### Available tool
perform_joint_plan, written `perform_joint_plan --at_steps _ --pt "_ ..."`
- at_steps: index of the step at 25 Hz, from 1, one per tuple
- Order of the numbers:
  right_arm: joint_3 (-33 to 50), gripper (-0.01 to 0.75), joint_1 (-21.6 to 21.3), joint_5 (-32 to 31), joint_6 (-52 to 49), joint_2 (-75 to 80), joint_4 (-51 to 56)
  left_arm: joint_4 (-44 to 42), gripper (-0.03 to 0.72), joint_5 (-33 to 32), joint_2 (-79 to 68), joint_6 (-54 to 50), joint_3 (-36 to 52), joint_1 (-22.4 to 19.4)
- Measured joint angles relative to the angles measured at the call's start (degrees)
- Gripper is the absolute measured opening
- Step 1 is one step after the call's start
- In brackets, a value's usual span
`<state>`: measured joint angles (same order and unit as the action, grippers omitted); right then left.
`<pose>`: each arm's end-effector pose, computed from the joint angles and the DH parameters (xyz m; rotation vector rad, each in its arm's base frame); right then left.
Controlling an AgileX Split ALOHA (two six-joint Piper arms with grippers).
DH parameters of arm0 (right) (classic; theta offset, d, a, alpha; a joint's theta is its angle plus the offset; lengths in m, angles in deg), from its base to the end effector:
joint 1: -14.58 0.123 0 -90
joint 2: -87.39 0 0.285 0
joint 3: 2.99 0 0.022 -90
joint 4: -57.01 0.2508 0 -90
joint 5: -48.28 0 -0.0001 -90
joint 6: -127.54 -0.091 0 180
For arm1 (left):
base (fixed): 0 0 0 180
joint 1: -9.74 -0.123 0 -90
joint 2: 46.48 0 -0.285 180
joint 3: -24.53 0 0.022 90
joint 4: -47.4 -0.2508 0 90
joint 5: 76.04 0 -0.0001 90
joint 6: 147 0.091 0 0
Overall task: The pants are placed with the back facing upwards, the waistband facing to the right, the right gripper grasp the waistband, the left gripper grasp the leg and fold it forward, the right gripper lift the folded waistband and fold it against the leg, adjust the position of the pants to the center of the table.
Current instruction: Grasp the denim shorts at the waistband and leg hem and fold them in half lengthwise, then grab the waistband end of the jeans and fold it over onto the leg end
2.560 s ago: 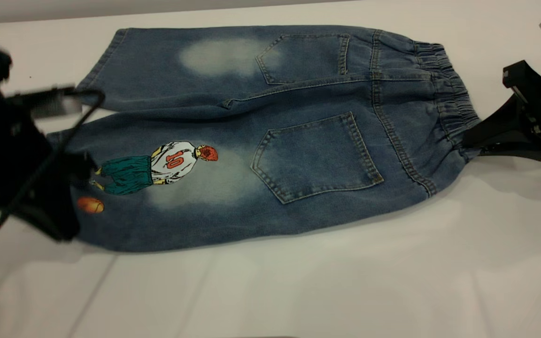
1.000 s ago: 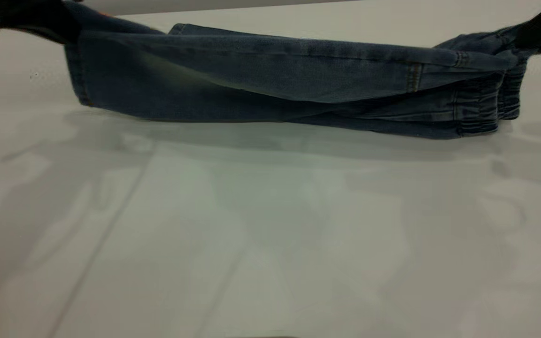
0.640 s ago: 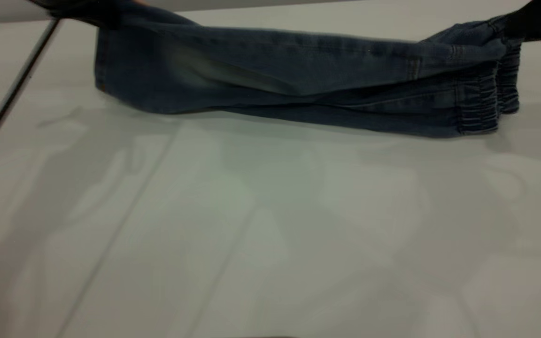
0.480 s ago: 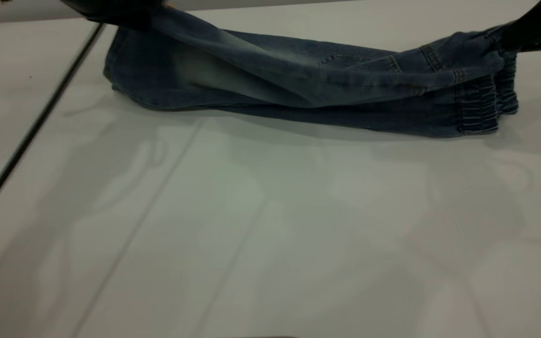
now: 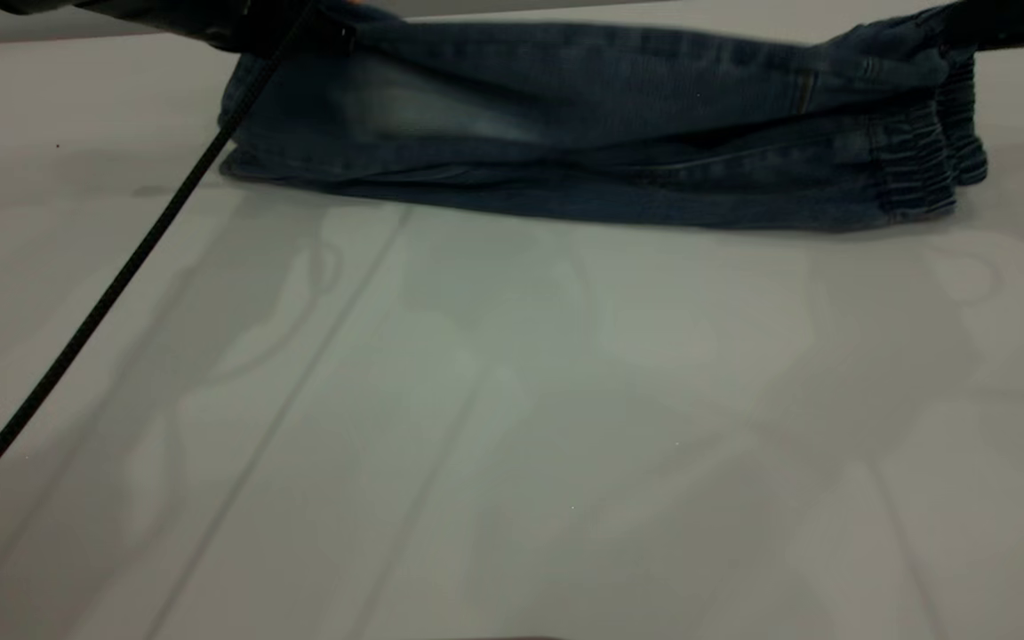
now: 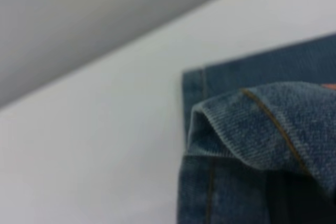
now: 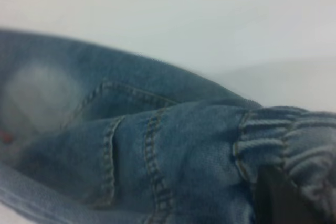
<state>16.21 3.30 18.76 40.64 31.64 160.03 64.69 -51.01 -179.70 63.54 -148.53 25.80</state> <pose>0.3839 -0.0319 0.1127 0.2296 2.3175 0.5965 0.4392 -0.1146 0.1124 0.4614 1.9716 0.1137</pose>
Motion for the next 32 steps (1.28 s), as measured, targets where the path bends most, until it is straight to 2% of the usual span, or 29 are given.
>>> perform_joint_plan --at_steps 6,9,13,18,20,22,25,32 --pt "-2.3 0.058 0.0 1.0 -6.3 1.6 0.0 -2.6 0.027 3.8 -0.4 0.0 0.0 0.0" --pt "-2.5 0.114 0.0 1.1 -6.5 1.7 0.1 -2.8 0.035 5.8 -0.5 0.0 0.0 0.0" --pt "-2.7 0.309 0.0 1.1 -6.5 1.7 0.1 -3.0 0.084 8.4 -1.6 0.0 -0.1 0.0" --pt "-3.3 0.620 0.0 1.4 -6.6 1.7 0.2 -2.8 0.258 9.4 -1.8 0.4 -0.4 0.0" --pt "-4.0 0.669 0.0 1.6 -7.4 1.7 0.2 -1.8 0.338 9.7 -1.8 0.4 -1.2 0.0" --pt "-4.6 0.675 0.0 1.6 -8.4 1.6 0.0 1.7 0.412 8.8 -1.8 0.6 -2.9 0.0" --pt "-4.7 0.675 0.0 1.5 -11.5 0.5 -3.2 8.0 0.471 0.1 -1.2 1.2 -6.2 0.0" --pt "-4.7 0.633 0.0 -3.9 -32.4 0.0 -26.9 9.9 0.486 -35.8 0.8 5.0 -13.8 0.0"
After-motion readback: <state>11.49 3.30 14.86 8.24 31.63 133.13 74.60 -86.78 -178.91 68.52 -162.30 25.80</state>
